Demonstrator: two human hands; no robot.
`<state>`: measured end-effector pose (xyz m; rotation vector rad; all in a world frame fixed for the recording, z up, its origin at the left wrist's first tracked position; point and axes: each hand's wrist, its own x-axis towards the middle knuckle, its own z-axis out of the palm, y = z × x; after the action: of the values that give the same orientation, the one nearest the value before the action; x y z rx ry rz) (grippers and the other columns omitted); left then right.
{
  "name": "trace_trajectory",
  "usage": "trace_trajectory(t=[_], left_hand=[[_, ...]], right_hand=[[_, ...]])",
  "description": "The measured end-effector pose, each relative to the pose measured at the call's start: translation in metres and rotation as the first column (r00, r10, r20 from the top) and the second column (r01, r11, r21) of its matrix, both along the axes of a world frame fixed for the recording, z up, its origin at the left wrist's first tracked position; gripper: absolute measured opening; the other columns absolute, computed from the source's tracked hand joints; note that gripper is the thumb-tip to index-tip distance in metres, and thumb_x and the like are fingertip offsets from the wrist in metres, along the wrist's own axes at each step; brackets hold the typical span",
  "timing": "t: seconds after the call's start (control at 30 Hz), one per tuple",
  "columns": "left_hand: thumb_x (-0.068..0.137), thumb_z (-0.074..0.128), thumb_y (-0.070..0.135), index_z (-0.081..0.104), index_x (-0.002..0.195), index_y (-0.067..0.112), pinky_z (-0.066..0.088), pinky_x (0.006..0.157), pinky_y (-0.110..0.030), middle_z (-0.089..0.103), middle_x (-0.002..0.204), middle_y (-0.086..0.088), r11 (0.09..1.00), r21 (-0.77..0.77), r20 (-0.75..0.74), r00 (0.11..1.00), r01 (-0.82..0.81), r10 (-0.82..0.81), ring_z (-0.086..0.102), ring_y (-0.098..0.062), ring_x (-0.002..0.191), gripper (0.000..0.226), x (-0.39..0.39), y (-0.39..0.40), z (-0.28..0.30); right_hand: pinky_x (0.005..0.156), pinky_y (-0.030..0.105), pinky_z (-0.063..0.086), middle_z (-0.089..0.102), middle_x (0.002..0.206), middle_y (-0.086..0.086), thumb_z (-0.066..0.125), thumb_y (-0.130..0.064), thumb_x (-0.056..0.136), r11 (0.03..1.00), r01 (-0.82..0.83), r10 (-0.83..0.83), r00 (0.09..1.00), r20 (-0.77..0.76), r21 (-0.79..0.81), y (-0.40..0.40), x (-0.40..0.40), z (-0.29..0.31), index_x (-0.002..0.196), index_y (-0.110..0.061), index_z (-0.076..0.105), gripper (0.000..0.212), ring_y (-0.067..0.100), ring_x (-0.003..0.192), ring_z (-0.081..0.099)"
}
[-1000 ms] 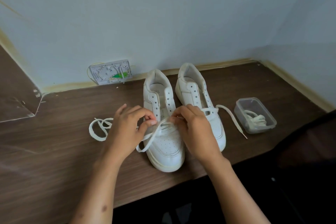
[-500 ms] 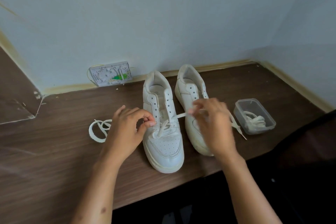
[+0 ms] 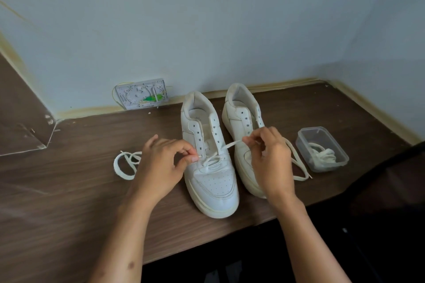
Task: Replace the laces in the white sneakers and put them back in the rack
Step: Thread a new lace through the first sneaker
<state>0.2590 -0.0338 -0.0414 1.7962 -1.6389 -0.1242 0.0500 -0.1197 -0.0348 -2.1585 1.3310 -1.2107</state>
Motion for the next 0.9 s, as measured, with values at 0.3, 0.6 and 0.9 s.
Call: trace_trajectory(t=[0.3, 0.6, 0.9], left_hand=[[0.079, 0.067, 0.047, 0.077, 0.074, 0.028, 0.04, 0.078, -0.021, 0.067, 0.084, 0.013, 0.9, 0.314, -0.545, 0.834, 0.301, -0.088, 0.061, 0.001, 0.079, 0.023, 0.015, 0.029, 0.026], [0.076, 0.07, 0.045, 0.079, 0.093, 0.026, 0.037, 0.062, -0.022, 0.058, 0.084, 0.011, 0.958, -0.09, -0.67, 0.696, 0.271, -0.259, 0.047, -0.018, 0.069, 0.027, -0.016, 0.014, 0.039], [0.078, 0.077, 0.028, 0.077, 0.093, 0.016, 0.05, 0.088, -0.029, 0.061, 0.103, -0.007, 0.954, -0.171, -0.747, 0.664, -0.244, 0.036, 0.06, -0.013, 0.089, 0.019, -0.014, -0.002, 0.029]], right_hand=[[0.064, 0.012, 0.045, 0.055, 0.099, -0.006, 0.068, -0.023, 0.092, 0.995, 0.013, -0.029, 0.985, 0.172, 0.096, 0.004, -0.001, 0.009, 0.094, -0.017, 0.063, 0.008, 0.004, 0.076, 0.054], [0.052, 0.022, 0.04, 0.063, 0.069, 0.01, 0.059, -0.027, 0.094, 0.531, -0.762, 0.385, 0.607, 0.695, 0.371, 0.027, 0.022, 0.025, 0.089, -0.007, 0.073, 0.025, 0.017, 0.058, 0.054], [0.053, 0.016, 0.028, 0.057, 0.066, 0.001, 0.074, -0.026, 0.085, 0.419, -0.766, 0.326, 0.628, 0.707, 0.488, 0.018, 0.007, 0.026, 0.092, -0.012, 0.076, 0.016, 0.01, 0.058, 0.042]])
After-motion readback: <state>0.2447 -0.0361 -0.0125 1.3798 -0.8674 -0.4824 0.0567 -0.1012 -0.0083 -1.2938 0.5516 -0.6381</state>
